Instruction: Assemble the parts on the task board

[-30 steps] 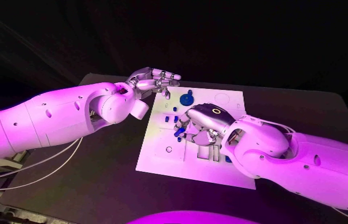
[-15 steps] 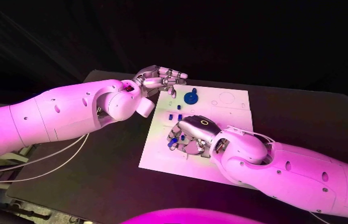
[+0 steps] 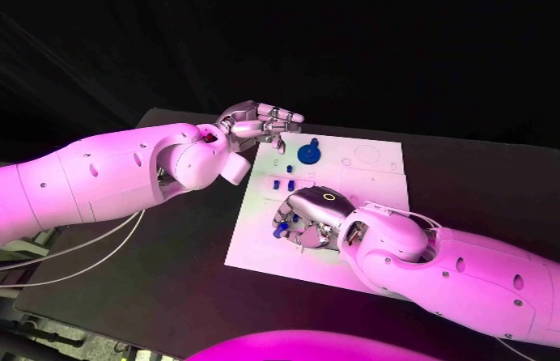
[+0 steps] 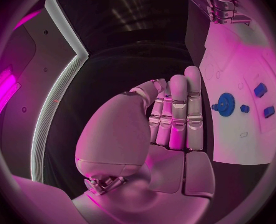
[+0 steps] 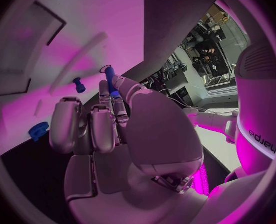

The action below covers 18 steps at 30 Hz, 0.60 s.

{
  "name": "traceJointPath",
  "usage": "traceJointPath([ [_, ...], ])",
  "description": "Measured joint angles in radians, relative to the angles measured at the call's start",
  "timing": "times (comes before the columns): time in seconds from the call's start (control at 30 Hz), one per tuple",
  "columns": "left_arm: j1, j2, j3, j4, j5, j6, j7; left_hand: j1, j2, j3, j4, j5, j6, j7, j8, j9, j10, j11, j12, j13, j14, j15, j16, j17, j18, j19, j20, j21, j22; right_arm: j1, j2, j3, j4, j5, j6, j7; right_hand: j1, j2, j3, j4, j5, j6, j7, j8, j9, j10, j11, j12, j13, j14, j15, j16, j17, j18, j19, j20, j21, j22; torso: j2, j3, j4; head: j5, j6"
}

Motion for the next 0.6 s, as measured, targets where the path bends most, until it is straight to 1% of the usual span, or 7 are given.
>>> traceJointPath([
  [0.27, 0.0, -0.002, 0.0, 0.0, 0.0, 0.0, -0.001, 0.0, 0.0, 0.0, 0.0, 0.0, 0.0, 0.0, 0.0, 0.0, 0.0, 0.0, 0.0, 0.0, 0.0, 0.0, 0.0, 0.0, 0.0, 0.0, 0.0, 0.0, 0.0, 0.0, -0.006, 0.001, 0.006, -0.031, 0.014, -0.021, 0.0, 0.0, 0.0, 0.0, -0.001, -0.001, 0.001, -0.004, 0.001, 0.001, 0.001, -0.002, -0.001, 0.0, 0.0, 0.0, 0.0, 0.0, 0.0, 0.0, 0.0, 0.0, -0.001, 0.0001, -0.0001, -0.001, -0.001],
  [0.57, 0.0, -0.003, 0.0, 0.0, 0.0, 0.001, -0.002, 0.0, 0.0, 0.0, 0.0, 0.0, 0.0, 0.0, 0.0, 0.0, 0.0, 0.0, 0.0, 0.0, 0.0, 0.0, 0.0, 0.0, 0.0, 0.0, 0.0, 0.0, 0.0, 0.0, 0.005, 0.001, 0.012, -0.065, 0.029, -0.046, -0.003, -0.003, 0.0, 0.0, 0.003, -0.001, 0.001, 0.001, 0.001, 0.003, 0.003, -0.01, 0.003, 0.0, 0.0, 0.0, 0.0, 0.0, 0.0, 0.0, 0.0, 0.001, 0.0, 0.0002, 0.0, -0.001, 0.001],
  [0.6, 0.0, -0.003, 0.0, 0.0, 0.0, 0.001, -0.002, 0.0, 0.0, 0.0, 0.0, 0.0, 0.0, 0.0, 0.0, 0.0, 0.0, 0.0, 0.0, 0.0, 0.0, 0.0, 0.0, 0.0, 0.0, 0.0, 0.0, 0.0, 0.0, 0.0, 0.006, 0.001, 0.012, -0.068, 0.03, -0.049, -0.007, -0.007, 0.0, 0.0, 0.003, -0.005, 0.004, 0.001, 0.001, 0.008, -0.001, -0.012, 0.002, 0.0, 0.0, 0.001, 0.0, 0.0, 0.0, 0.0, 0.0, 0.001, 0.0, 0.0002, 0.0, -0.002, 0.001],
])
